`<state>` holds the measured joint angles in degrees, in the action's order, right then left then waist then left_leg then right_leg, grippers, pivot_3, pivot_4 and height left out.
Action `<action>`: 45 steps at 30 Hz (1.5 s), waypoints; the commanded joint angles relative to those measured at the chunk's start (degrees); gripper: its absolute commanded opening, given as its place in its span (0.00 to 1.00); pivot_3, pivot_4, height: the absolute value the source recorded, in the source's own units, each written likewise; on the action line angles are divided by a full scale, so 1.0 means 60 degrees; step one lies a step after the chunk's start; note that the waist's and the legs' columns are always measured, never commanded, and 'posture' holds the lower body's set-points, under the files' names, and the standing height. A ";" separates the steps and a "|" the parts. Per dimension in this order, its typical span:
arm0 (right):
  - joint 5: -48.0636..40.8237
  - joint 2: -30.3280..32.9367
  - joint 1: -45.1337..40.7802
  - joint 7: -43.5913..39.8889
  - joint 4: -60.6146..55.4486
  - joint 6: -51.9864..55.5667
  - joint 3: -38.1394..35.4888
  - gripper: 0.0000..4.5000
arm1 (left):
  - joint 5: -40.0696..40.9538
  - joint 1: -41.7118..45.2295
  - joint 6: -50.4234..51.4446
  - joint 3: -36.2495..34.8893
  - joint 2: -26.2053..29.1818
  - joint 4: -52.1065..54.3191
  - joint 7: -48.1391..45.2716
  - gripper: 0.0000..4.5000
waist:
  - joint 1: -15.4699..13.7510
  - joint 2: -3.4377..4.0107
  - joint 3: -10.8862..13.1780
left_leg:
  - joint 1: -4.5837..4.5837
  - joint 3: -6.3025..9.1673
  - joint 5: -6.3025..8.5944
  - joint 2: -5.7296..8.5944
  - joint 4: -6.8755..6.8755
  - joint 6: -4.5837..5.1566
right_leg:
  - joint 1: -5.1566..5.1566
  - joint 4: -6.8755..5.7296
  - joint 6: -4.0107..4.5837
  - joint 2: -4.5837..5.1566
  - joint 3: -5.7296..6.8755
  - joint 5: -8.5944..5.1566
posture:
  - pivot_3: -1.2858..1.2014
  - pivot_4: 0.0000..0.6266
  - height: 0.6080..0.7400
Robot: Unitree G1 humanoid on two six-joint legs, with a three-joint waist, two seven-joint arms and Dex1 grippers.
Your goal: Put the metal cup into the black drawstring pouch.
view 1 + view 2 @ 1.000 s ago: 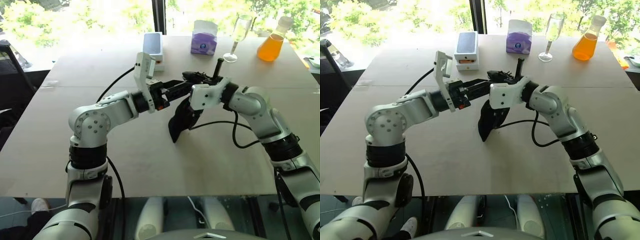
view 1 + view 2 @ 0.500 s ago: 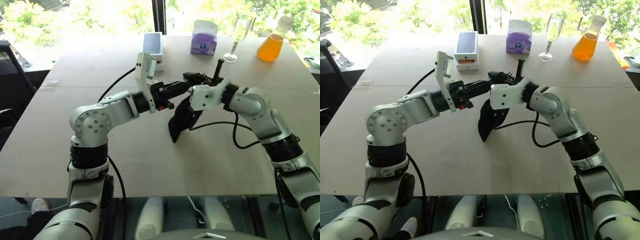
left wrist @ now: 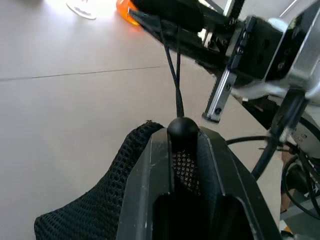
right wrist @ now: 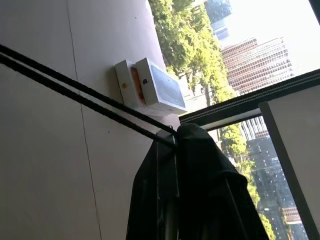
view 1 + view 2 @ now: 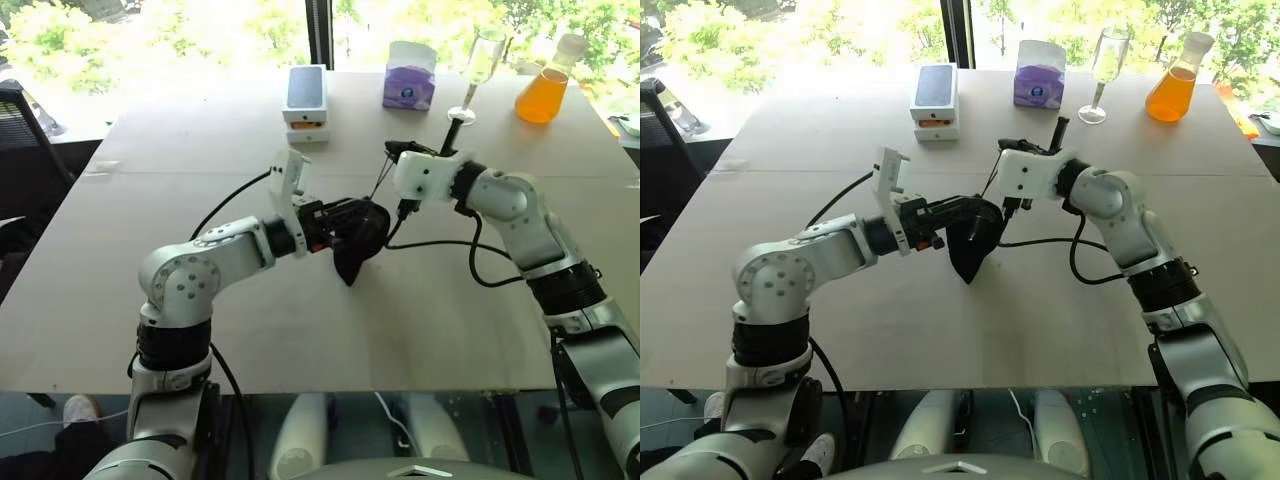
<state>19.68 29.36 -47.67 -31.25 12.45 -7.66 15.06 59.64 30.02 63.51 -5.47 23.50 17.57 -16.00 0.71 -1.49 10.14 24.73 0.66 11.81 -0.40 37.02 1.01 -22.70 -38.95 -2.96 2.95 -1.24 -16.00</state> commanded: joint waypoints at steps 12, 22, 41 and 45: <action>-0.0307 0.1015 -0.0293 0.0736 0.0637 0.0756 -0.1341 0.00 | -0.0170 -0.0152 -0.0066 -0.0018 -0.0049 0.0185 -0.0043 0.03 | 0.0018 0.0000 0.0000 | -0.0001 -0.0007 0.0001 -0.0003 -0.0001 0.0001 | -0.0001 0.0000 0.0000 -0.0003 -0.0007 0.0000 | 0.52 0.24 1.00; 0.0055 0.2020 -0.0537 0.1568 0.2309 0.0291 -0.1481 0.00 | -0.0178 -0.0544 0.0624 0.0458 0.0510 0.0418 -0.0282 0.03 | 0.0014 0.0000 0.0000 | 0.0000 -0.0008 0.0001 -0.0001 0.0000 0.0001 | 0.0000 0.0001 0.0000 -0.0002 -0.0008 0.0000 | 0.52 0.24 1.00; -0.0075 0.2976 0.0060 0.2099 0.3703 -0.0119 -0.1637 0.00 | -0.1902 -0.0110 0.0063 0.1191 0.1064 -0.0283 -0.0282 0.03 | 0.0011 0.0000 0.0000 | 0.0000 -0.0012 0.0001 -0.0001 0.0001 0.0001 | 0.0002 0.0004 0.0000 -0.0003 -0.0012 0.0000 | 0.52 0.24 1.00; -0.0772 0.2684 0.0575 0.1410 0.3566 0.0029 -0.1672 0.00 | -0.2461 0.0026 -0.0336 0.1652 0.0668 -0.0338 -0.0063 0.03 | 0.0003 0.0004 -0.0002 | -0.0001 -0.0012 0.0001 -0.0001 0.0003 0.0002 | 0.0004 0.0003 0.0000 -0.0001 -0.0012 0.0000 | 0.52 0.24 1.00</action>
<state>17.37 40.81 -44.25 -23.65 30.34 -13.00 13.06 49.46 32.43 60.81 3.34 26.44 17.29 -18.25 0.73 -1.47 10.13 24.71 0.58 11.82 -0.41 37.05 1.02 -22.65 -38.93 -2.96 2.95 -1.31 -16.00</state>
